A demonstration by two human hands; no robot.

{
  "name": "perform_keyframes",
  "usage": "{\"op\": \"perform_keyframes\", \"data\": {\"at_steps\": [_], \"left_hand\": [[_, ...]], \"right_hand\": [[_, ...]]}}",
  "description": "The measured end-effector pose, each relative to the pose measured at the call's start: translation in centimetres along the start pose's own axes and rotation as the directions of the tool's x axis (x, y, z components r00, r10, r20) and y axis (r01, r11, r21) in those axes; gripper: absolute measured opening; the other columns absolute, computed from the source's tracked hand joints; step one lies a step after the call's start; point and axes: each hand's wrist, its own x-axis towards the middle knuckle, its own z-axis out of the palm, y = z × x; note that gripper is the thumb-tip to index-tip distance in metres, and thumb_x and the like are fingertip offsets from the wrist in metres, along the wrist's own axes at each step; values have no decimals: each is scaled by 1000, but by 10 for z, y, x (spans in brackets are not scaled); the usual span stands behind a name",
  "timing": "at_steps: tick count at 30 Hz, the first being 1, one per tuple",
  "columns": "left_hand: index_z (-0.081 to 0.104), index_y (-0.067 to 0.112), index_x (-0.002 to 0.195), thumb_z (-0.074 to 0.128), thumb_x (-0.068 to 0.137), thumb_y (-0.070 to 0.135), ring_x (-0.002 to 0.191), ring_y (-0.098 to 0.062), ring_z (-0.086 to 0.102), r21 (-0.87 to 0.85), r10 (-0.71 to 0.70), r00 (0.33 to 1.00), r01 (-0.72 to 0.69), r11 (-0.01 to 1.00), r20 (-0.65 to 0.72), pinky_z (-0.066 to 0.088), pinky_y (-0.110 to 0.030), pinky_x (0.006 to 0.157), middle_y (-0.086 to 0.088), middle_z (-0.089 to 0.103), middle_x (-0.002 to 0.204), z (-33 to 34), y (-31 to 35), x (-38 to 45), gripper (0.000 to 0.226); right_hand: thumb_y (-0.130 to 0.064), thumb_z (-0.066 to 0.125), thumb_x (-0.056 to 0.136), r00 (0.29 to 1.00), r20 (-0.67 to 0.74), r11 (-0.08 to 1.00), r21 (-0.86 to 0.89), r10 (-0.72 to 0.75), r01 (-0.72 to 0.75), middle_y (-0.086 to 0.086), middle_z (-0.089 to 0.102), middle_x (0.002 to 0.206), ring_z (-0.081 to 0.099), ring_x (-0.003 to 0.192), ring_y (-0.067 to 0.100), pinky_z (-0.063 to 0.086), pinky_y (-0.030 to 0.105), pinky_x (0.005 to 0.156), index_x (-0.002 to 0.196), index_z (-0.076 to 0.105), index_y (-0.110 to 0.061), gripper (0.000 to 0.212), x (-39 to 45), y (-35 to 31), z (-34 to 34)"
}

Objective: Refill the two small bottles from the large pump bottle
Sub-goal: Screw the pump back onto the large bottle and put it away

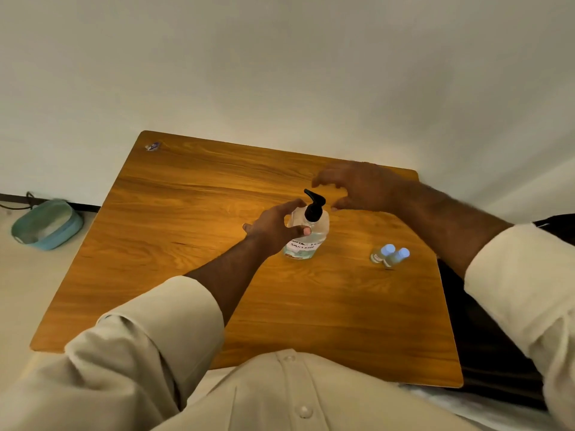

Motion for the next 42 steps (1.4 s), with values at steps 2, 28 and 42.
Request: {"op": "perform_keyframes", "data": {"at_steps": [2, 28, 42], "left_hand": [[41, 59, 124, 72, 72, 58, 116, -21, 54, 5, -16, 1000, 16, 1000, 4, 24, -68, 99, 21, 57, 130, 1, 0, 1, 60], [53, 42, 131, 79, 69, 48, 129, -19, 48, -141, 12, 1000, -10, 990, 17, 38, -57, 103, 11, 60, 132, -1, -5, 10, 68], [50, 43, 132, 78, 71, 49, 130, -18, 48, -114, 0, 1000, 1, 994, 12, 36, -58, 103, 11, 60, 132, -3, -4, 5, 67]], "right_hand": [[-23, 79, 74, 972, 8, 927, -300, -235, 226, 3, 47, 137, 46, 121, 23, 50, 38, 88, 129, 47, -30, 64, 8, -13, 2], [-38, 57, 89, 957, 42, 947, -166, 287, -276, -4, 64, 91, 56, 80, 15, 48, 30, 63, 101, 63, -22, 21, 39, -55, 4], [-35, 67, 83, 974, 210, 978, -204, 84, -40, -5, 62, 94, 51, 79, 11, 45, 26, 60, 104, 58, -25, 25, 31, -35, 11]]}}
